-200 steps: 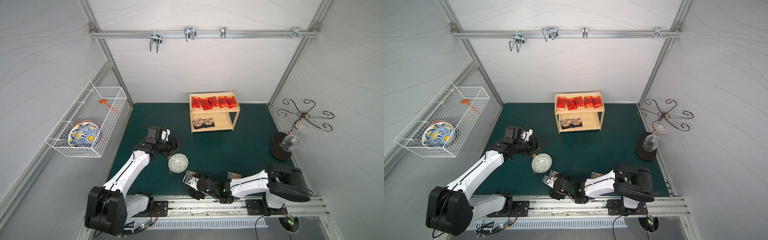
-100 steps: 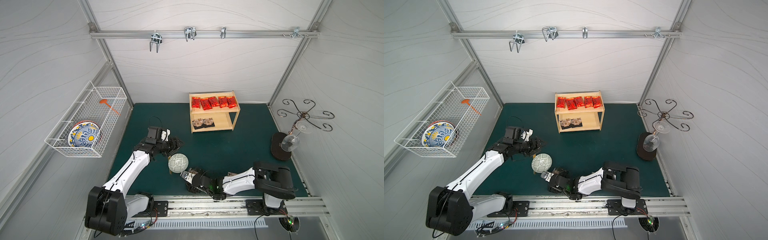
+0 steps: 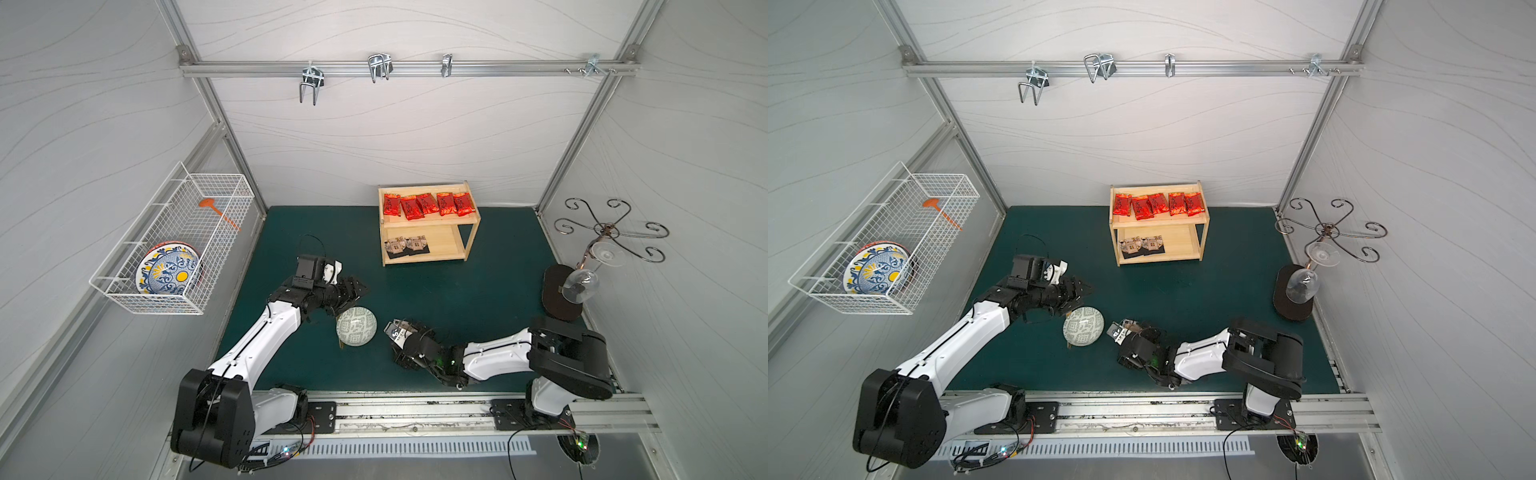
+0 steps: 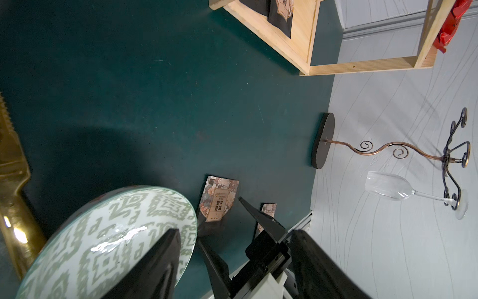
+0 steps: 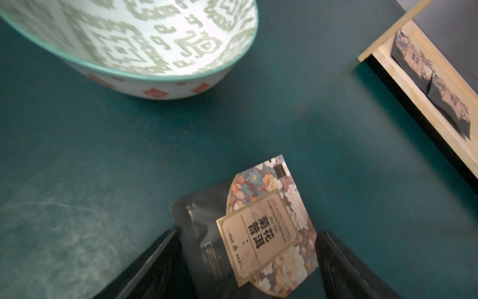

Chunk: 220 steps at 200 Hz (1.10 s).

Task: Place the tea bags on the shelf by color
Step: Move the tea bag to the center of the board.

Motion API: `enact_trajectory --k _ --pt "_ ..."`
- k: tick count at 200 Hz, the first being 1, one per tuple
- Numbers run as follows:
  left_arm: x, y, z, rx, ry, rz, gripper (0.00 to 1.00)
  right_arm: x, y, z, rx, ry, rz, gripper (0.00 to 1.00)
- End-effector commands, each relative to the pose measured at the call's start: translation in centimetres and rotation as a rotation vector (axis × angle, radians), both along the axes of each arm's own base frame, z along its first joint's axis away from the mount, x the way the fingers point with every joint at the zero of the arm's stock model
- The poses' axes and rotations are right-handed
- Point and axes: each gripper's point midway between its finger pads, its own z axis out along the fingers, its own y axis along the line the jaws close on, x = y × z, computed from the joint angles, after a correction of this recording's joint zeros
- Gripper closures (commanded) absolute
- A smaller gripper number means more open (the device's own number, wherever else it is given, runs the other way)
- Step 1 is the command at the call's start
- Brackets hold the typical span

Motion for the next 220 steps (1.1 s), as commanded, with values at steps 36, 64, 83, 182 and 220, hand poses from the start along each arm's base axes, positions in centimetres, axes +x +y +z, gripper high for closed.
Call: enact_trajectory --k 36,64,83,182,220 --pt "0.3 -0.9 -0.1 -0.022 -0.012 -0.023 0.27 2.1 -3.3 0.5 0.064 0.070 -0.127 0.12" --pt "0.0 -2.2 -0.5 0.000 0.002 -0.065 0.27 1.7 -2.7 2.5 0.156 0.113 -0.108 0.14" --pt "-0.2 -3.4 -0.9 0.029 0.015 -0.109 0.28 1.1 -2.6 4.3 0.327 0.234 -0.081 0.21" --pt "0.2 -9.9 -3.2 0.155 0.074 -0.322 0.35 3.0 -3.1 1.9 0.522 0.441 -0.130 0.87" --pt "0.0 -10.3 -4.7 0.186 0.116 -0.339 0.35 2.8 -2.9 0.5 0.514 0.481 -0.140 0.92"
